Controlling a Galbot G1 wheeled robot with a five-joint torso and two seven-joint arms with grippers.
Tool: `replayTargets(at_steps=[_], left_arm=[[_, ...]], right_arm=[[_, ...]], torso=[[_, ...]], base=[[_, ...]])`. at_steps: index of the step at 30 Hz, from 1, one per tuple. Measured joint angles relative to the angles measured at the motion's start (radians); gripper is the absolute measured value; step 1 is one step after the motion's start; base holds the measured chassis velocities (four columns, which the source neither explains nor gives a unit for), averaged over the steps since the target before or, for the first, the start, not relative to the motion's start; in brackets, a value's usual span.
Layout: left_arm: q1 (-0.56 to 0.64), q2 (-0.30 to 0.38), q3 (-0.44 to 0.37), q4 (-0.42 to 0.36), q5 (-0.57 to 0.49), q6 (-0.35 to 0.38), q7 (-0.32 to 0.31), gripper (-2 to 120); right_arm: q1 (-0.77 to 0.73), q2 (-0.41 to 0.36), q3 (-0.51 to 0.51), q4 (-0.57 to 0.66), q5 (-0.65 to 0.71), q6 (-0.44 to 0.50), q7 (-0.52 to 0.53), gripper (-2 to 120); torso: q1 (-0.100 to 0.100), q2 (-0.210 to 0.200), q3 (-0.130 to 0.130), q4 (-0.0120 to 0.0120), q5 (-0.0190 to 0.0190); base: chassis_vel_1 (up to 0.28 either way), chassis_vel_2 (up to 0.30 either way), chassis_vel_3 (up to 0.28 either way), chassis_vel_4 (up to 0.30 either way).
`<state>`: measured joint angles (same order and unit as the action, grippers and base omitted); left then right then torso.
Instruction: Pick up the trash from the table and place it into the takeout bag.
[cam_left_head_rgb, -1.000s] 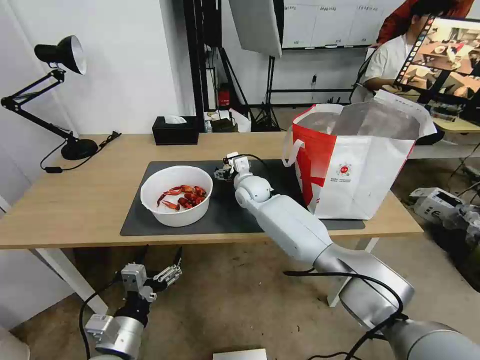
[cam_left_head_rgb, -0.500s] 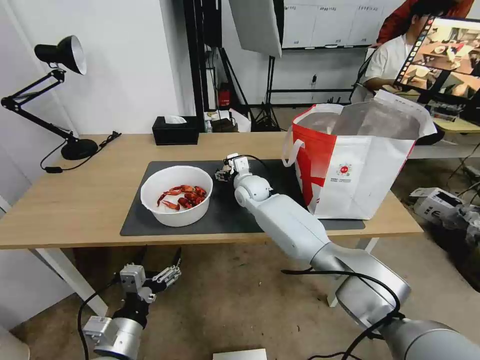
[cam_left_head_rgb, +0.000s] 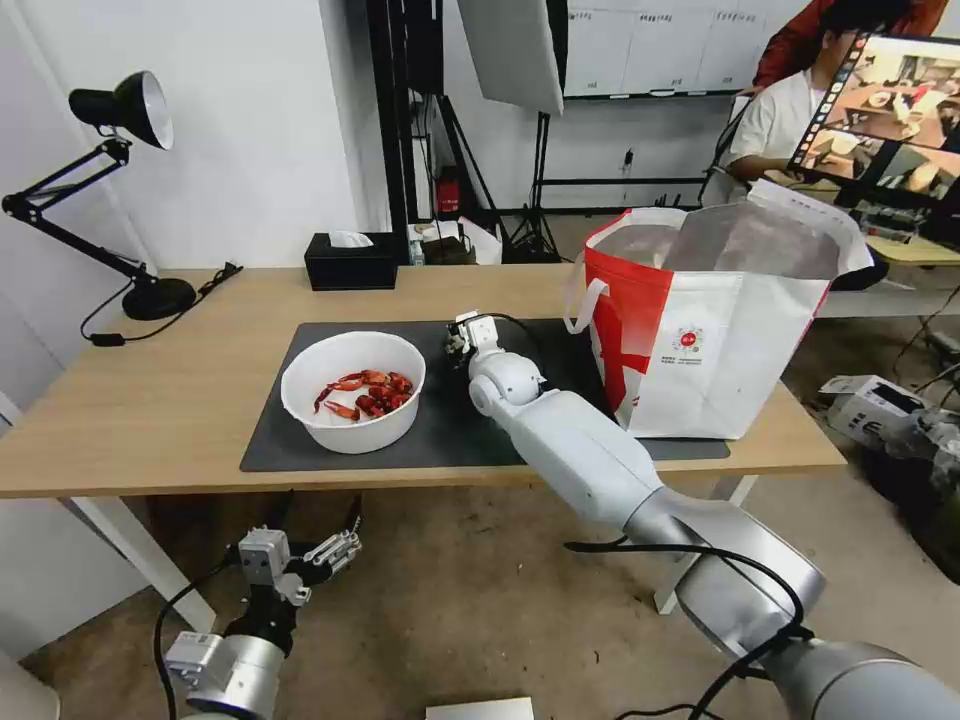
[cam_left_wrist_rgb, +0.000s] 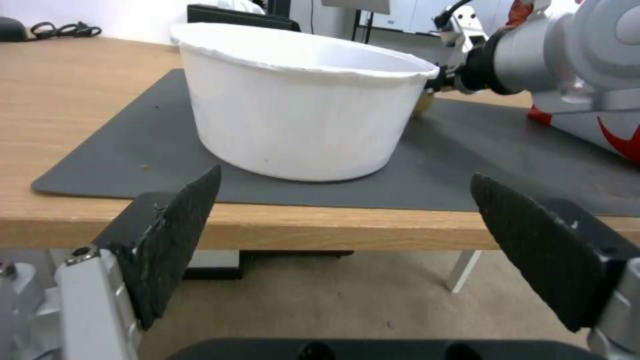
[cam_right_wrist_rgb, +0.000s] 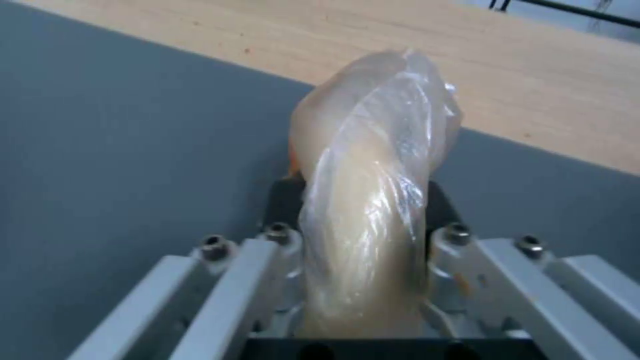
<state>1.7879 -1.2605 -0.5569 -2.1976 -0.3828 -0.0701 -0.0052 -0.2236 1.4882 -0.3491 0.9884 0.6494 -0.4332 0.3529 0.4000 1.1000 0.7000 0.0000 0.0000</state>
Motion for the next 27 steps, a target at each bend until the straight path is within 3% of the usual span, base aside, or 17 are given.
replayTargets(at_steps=[8,14,17,18,21,24,27], left_arm=[[-0.001,-0.002,0.004,0.003,0.000,-0.001,0.000,100],[0.000,-0.005,0.004,0.003,0.000,-0.002,0.000,100],[0.003,-0.007,0.004,0.002,0.000,-0.003,0.000,100],[0.003,-0.007,0.004,0.002,0.000,-0.003,0.000,100],[0.008,-0.008,0.005,0.001,0.002,-0.003,-0.001,100],[0.011,-0.008,0.008,0.002,0.004,-0.003,-0.001,100],[0.015,-0.011,0.013,0.001,0.008,-0.003,-0.001,100]], right_arm=[[-0.042,-0.045,0.001,0.087,-0.032,0.045,0.028,7],[-0.119,-0.152,0.015,0.295,-0.150,0.143,0.064,7],[-0.166,-0.240,0.038,0.478,-0.204,0.188,0.094,7],[-0.166,-0.240,0.038,0.478,-0.204,0.188,0.094,7],[-0.211,-0.318,0.084,0.641,-0.253,0.232,0.117,7],[-0.227,-0.355,0.117,0.703,-0.279,0.252,0.124,7],[-0.249,-0.444,0.195,0.794,-0.326,0.256,0.139,6]], torso=[[0.000,0.000,0.000,0.0000,0.0000],[0.000,0.000,0.000,-0.0001,0.0003],[0.000,0.000,0.000,-0.0002,0.0002],[0.000,0.000,0.000,-0.0002,0.0002],[0.000,0.000,0.000,-0.0002,0.0002],[0.000,0.000,0.000,0.0000,0.0003],[0.000,0.000,0.000,0.0000,0.0004]], base=[[0.000,0.000,0.000,0.000],[0.000,0.000,0.000,0.000],[0.000,0.000,0.000,0.000],[0.000,0.000,0.000,0.000],[0.000,0.000,0.000,0.000],[0.000,0.000,0.000,0.000],[0.000,0.000,0.000,0.000]])
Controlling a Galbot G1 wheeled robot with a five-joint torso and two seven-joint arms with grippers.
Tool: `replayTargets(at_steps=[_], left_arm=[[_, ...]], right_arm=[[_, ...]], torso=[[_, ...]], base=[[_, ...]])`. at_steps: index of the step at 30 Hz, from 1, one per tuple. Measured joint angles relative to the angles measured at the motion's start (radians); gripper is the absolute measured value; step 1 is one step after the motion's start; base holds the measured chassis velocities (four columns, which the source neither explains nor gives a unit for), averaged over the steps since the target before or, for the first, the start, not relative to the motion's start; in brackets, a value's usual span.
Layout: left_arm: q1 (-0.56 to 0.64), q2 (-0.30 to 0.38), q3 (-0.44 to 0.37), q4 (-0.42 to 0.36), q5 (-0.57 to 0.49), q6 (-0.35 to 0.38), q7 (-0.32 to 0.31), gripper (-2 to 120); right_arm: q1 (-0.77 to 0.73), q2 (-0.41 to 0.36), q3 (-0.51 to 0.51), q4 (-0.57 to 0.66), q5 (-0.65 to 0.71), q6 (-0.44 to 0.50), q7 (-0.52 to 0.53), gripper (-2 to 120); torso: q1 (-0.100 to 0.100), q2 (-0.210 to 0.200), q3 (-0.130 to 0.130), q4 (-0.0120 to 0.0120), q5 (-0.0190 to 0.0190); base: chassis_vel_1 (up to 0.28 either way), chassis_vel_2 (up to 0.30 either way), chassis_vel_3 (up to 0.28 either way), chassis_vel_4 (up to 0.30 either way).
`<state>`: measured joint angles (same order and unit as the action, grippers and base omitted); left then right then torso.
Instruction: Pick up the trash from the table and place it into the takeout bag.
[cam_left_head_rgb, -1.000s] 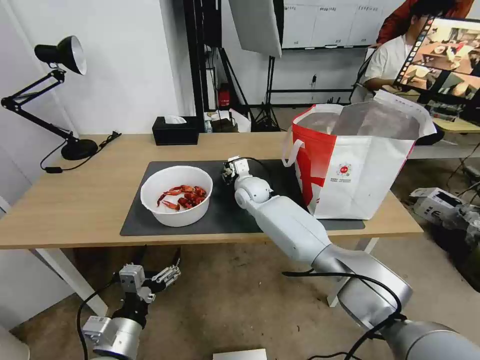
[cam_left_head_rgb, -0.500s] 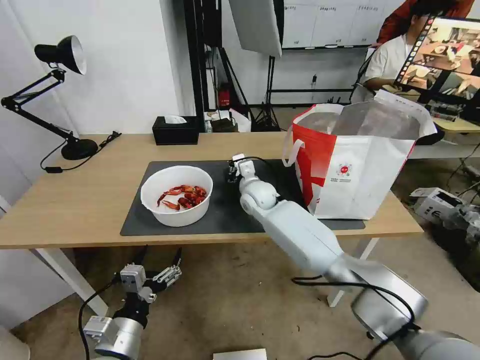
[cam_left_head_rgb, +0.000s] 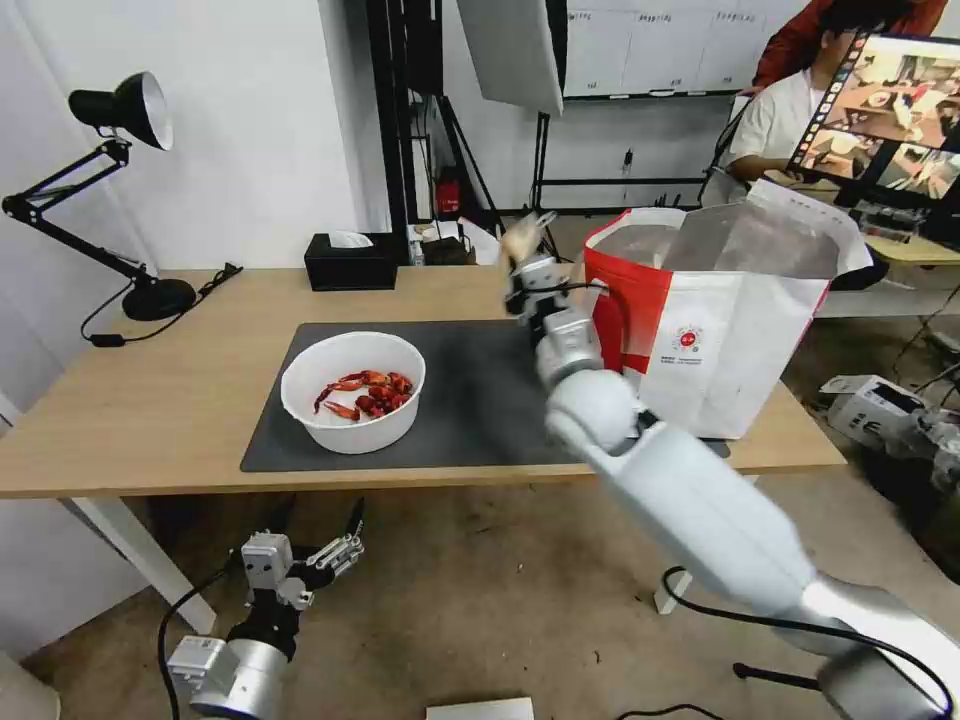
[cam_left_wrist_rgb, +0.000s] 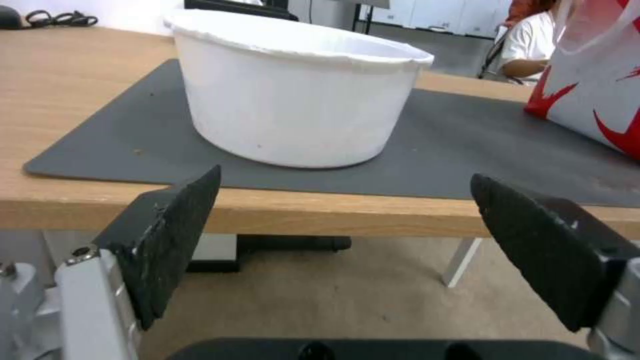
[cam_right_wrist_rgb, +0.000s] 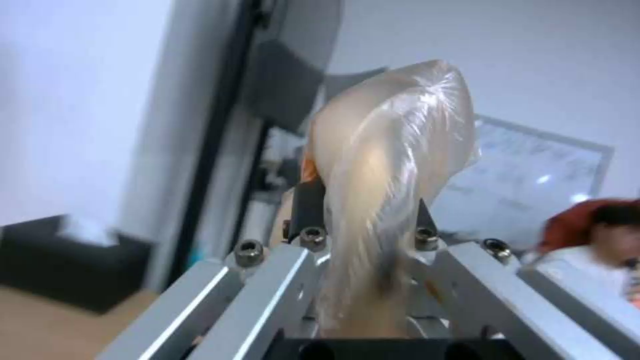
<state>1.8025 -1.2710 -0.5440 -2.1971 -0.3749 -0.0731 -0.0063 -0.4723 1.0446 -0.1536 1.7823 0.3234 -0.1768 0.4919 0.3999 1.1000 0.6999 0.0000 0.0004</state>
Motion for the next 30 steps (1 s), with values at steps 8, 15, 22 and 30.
replayTargets(at_steps=[8,15,22,30], left_arm=[[0.002,-0.003,0.011,-0.004,0.002,0.000,0.000,100],[0.001,-0.004,0.021,-0.004,0.002,0.001,-0.001,100],[0.000,-0.004,0.024,-0.006,0.002,0.001,-0.001,100],[-0.005,0.000,0.021,-0.009,-0.005,0.002,-0.001,100]], right_arm=[[-0.019,-0.127,0.125,0.028,0.084,-0.073,0.055,6],[-0.018,-0.194,0.158,0.032,0.189,-0.140,0.059,6],[-0.021,-0.230,0.163,0.051,0.304,-0.273,0.036,14],[0.008,-0.257,0.154,0.066,0.362,-0.343,0.026,44]], torso=[[0.000,0.000,0.000,-0.0002,0.0000],[0.000,0.000,0.000,-0.0001,-0.0002],[0.000,0.000,0.000,-0.0001,-0.0002],[0.000,0.000,0.000,-0.0001,-0.0004]], base=[[0.000,0.000,0.000,0.000],[0.000,0.000,0.000,0.000],[0.000,0.000,0.000,0.000],[0.000,0.000,0.000,0.000]])
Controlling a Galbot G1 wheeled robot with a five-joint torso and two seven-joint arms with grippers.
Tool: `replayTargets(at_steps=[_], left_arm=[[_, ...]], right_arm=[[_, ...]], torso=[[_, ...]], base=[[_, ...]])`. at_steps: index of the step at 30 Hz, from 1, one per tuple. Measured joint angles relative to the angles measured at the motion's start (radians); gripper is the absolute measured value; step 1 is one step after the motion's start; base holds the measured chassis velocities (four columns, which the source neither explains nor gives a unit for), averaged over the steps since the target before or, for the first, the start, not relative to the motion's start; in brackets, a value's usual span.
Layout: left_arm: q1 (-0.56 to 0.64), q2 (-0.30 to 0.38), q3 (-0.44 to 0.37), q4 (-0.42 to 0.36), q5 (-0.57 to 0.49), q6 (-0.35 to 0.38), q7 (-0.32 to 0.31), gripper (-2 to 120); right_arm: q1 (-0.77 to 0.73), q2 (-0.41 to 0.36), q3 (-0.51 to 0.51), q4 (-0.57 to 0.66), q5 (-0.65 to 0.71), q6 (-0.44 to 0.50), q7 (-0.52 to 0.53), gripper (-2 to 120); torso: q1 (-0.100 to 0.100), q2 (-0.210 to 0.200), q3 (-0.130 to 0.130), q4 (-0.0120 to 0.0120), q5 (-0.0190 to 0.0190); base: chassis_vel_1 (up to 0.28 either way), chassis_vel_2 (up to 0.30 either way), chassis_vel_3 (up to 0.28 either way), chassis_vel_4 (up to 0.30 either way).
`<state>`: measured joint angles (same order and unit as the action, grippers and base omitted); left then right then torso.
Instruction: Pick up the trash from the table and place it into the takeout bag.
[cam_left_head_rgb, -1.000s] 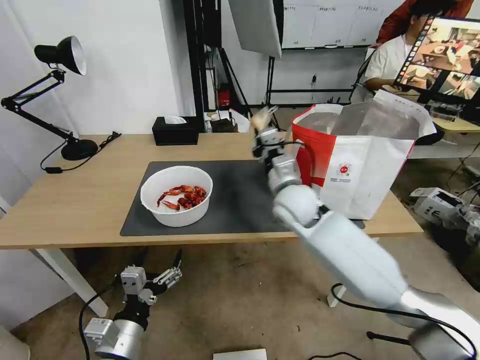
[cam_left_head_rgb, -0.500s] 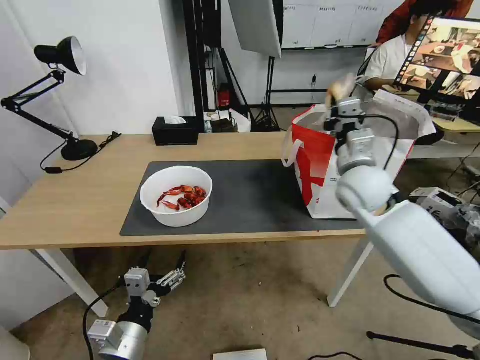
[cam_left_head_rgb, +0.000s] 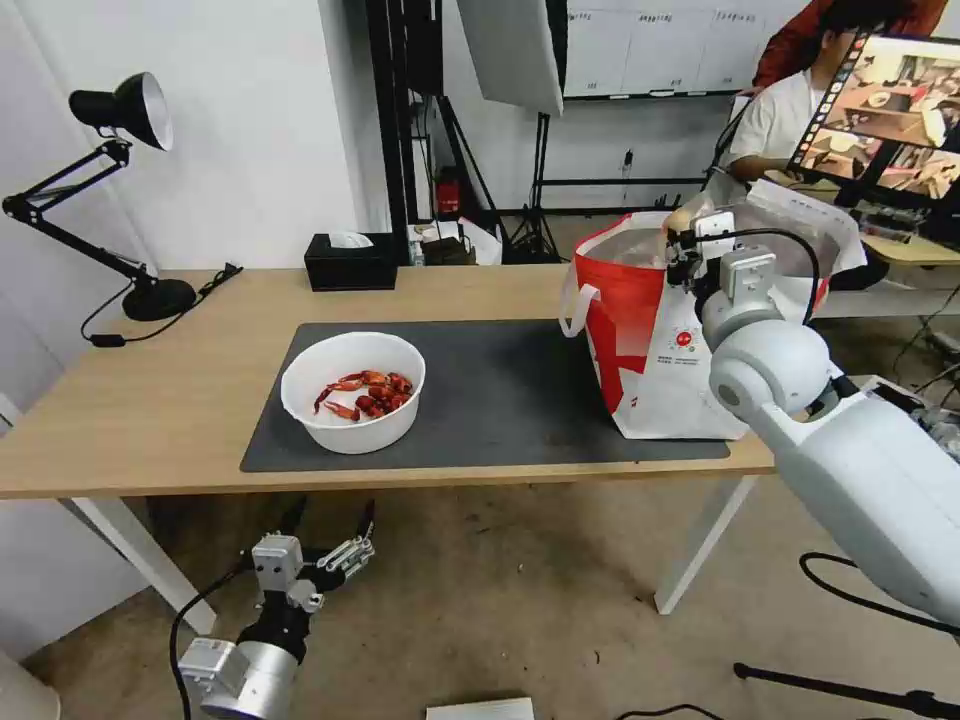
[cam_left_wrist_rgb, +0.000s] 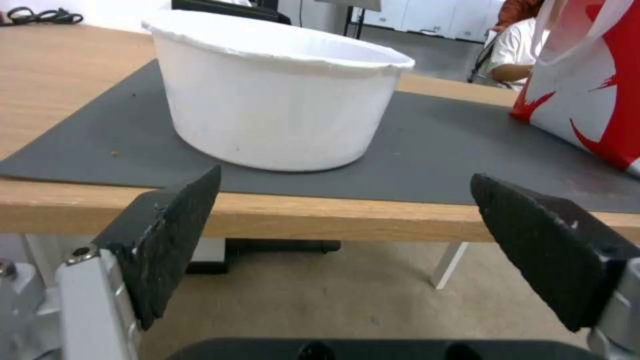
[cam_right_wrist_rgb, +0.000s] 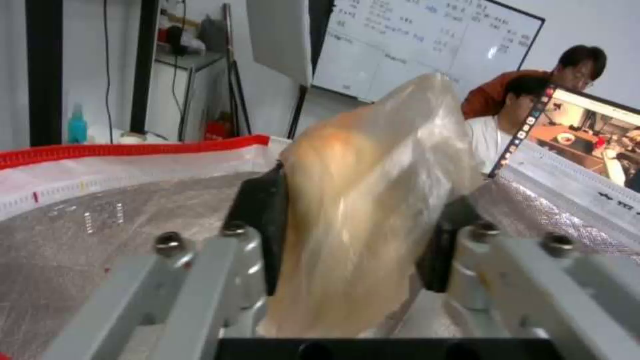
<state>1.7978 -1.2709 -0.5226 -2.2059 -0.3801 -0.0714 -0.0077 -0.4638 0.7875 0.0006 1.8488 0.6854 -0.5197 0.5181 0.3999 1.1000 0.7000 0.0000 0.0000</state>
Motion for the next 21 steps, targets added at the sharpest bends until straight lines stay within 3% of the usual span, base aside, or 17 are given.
replayTargets(at_steps=[5,12,17,21], left_arm=[[-0.001,0.002,-0.001,-0.002,-0.005,0.000,0.000,100],[0.000,0.002,-0.004,-0.010,-0.009,0.002,-0.002,100],[0.002,0.002,-0.006,-0.015,-0.009,0.002,-0.002,100],[0.004,0.001,-0.007,-0.020,-0.009,0.002,-0.002,100]], right_arm=[[0.016,-0.007,-0.012,0.001,0.018,-0.011,0.000,58],[0.036,-0.021,-0.023,0.019,0.089,-0.058,-0.007,89],[0.050,-0.030,-0.023,0.026,0.137,-0.097,-0.010,99],[0.063,-0.042,-0.017,0.035,0.188,-0.151,-0.018,100]], torso=[[0.000,0.000,0.000,0.0000,0.0000],[0.000,0.000,0.000,0.0000,0.0000],[0.000,0.000,0.000,0.0000,0.0000],[0.000,0.000,0.000,0.0000,0.0001]], base=[[0.000,0.000,0.000,0.000],[0.000,0.000,0.000,0.000],[0.000,0.000,0.000,0.000],[0.000,0.000,0.000,0.000]])
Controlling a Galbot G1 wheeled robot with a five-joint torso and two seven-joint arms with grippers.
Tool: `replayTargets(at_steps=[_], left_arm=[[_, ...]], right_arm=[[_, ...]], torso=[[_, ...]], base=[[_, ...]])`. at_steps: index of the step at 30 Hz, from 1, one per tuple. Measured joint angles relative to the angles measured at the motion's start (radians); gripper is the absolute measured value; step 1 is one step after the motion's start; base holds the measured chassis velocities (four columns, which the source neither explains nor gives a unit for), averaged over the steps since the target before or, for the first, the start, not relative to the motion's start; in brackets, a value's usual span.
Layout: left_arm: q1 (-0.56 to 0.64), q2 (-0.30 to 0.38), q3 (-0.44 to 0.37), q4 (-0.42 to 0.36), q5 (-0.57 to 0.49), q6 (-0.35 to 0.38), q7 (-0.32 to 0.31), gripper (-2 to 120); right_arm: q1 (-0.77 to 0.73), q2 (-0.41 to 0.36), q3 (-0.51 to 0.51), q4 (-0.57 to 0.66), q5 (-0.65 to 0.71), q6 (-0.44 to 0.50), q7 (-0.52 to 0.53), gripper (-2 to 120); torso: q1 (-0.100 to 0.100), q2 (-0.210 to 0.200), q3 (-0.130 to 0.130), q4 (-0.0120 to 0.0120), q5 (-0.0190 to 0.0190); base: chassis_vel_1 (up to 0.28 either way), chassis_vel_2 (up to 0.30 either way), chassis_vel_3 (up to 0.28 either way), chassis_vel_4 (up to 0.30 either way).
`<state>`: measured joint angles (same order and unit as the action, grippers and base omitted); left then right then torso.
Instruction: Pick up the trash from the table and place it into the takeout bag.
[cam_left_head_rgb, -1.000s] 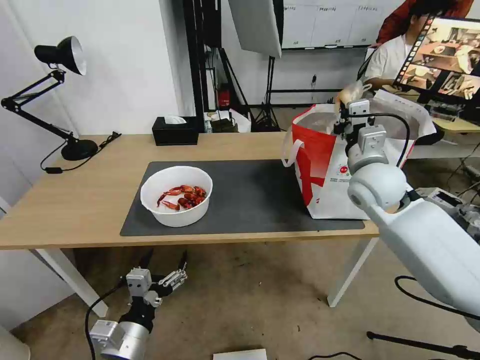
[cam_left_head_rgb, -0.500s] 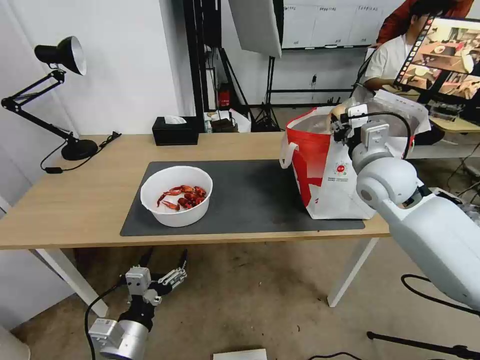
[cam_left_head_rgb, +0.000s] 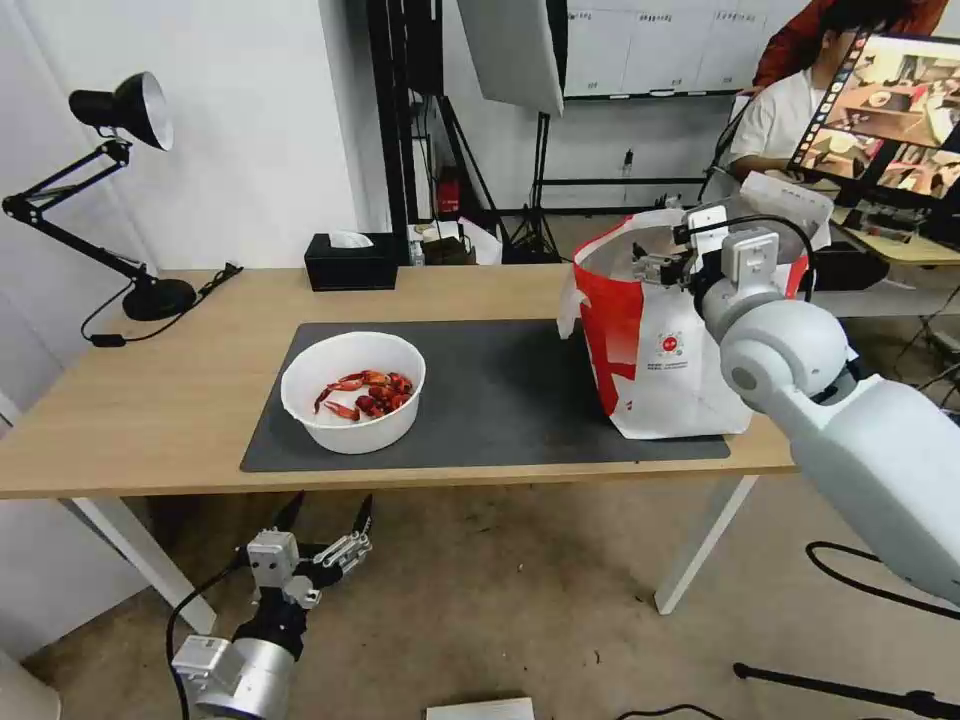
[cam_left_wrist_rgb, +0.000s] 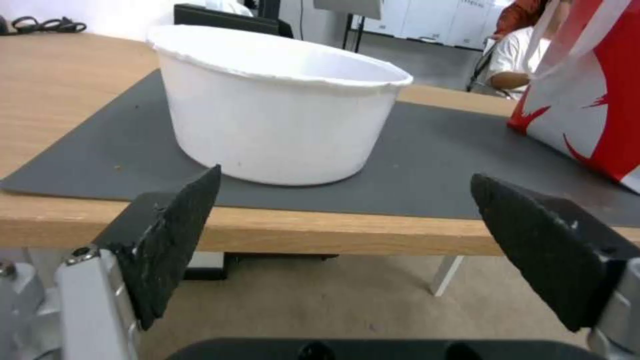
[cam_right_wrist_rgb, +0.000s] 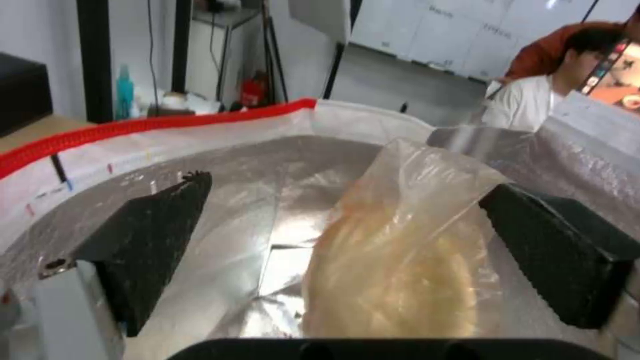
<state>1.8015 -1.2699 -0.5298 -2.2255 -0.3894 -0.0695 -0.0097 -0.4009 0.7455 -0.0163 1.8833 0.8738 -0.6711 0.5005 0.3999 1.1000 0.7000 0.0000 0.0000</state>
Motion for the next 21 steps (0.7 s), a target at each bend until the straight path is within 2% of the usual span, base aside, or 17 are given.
replayTargets(at_steps=[2,3,5,7,8,12,15,21], left_arm=[[0.000,0.000,0.000,0.000,0.000,0.000,0.000,100],[0.000,-0.001,0.000,-0.001,0.000,0.000,0.000,100],[0.001,-0.002,0.001,-0.004,0.000,0.000,0.000,100],[0.001,-0.002,0.001,-0.004,0.001,0.000,0.000,100],[0.001,-0.004,0.002,-0.004,0.002,0.000,0.000,100],[0.001,-0.007,0.005,-0.005,0.004,0.001,0.000,100],[0.001,-0.007,0.006,-0.005,0.005,0.001,0.000,100],[0.001,-0.006,0.006,-0.008,0.005,0.001,0.000,100]], right_arm=[[0.005,-0.003,0.002,0.001,0.023,-0.013,0.000,100],[0.011,-0.008,0.006,0.005,0.064,-0.031,0.001,100],[0.040,-0.022,0.012,0.015,0.237,-0.054,0.044,100],[0.046,-0.023,0.012,0.016,0.262,-0.055,0.054,100],[0.066,-0.025,0.013,0.015,0.351,-0.056,0.093,100],[0.085,-0.026,0.013,0.010,0.450,-0.056,0.147,100],[0.086,-0.026,0.013,0.015,0.493,-0.056,0.177,100],[0.087,-0.024,0.013,0.014,0.490,-0.054,0.190,100]], torso=[[0.000,0.000,0.000,0.0000,0.0000],[0.000,0.000,0.000,0.0000,0.0000],[0.000,0.000,0.000,-0.0002,0.0000],[0.000,0.000,0.000,-0.0002,0.0000],[0.000,0.000,0.000,0.0000,-0.0001],[0.000,0.000,0.000,0.0000,0.0000],[0.000,0.000,0.000,0.0000,0.0000],[0.000,0.000,0.000,0.0000,0.0001]], base=[[0.000,0.000,0.000,0.000],[0.000,0.000,0.000,0.000],[0.000,0.000,0.000,0.000],[0.000,0.000,0.000,0.000],[0.000,0.000,0.000,0.000],[0.000,0.000,0.000,0.000],[0.000,0.000,0.000,0.000],[0.000,0.000,0.000,0.000]])
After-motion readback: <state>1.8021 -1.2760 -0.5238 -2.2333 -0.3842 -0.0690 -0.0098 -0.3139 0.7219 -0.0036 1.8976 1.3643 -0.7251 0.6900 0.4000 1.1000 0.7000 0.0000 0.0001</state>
